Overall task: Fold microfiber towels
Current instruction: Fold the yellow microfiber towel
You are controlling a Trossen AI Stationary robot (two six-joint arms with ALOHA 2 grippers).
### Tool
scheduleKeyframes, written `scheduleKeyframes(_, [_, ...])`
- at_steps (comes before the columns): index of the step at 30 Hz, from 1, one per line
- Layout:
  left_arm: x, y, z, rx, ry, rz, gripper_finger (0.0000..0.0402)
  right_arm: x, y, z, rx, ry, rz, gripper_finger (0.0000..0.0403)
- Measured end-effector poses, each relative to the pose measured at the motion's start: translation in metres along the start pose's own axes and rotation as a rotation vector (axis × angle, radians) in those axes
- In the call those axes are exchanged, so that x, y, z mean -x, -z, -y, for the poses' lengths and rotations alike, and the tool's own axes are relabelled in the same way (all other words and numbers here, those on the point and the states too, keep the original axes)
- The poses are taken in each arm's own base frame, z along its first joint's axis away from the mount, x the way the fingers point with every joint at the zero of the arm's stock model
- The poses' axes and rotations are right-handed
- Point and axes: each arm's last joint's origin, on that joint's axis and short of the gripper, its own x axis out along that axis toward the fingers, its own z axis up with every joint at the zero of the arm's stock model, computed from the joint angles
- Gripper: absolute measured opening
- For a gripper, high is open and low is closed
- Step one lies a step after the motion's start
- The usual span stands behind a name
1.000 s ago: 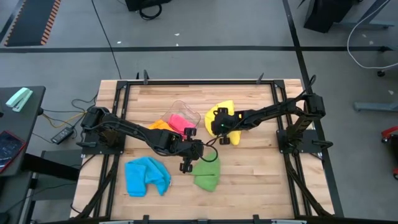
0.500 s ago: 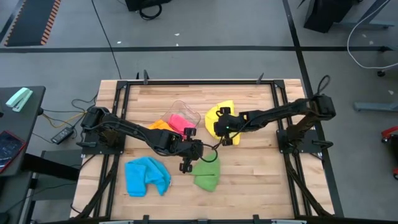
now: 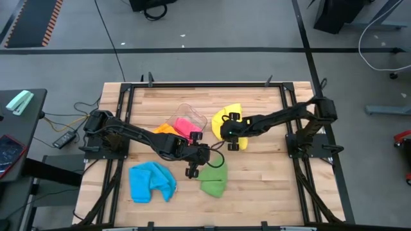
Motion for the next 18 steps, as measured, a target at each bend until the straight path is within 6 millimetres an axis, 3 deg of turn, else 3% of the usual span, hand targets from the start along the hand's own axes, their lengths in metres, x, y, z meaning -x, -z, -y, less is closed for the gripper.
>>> scheduleKeyframes(4, [0.0, 0.0, 0.0, 0.0, 0.0, 0.0, 0.0078, -0.014, 0.005, 0.003, -0.062, -0.014, -0.044, 0.0218])
scheduleKeyframes(9, [0.0, 0.0, 0.0, 0.0, 0.0, -0.001, 0.0074, -0.015, 0.006, 0.003, -0.089, -0.016, -0.054, 0.0256])
scheduleKeyframes(18, [0.0, 0.0, 0.0, 0.0, 0.0, -0.001, 0.0079, -0.013, -0.002, 0.008, -0.113, 0.002, 0.017, 0.0275])
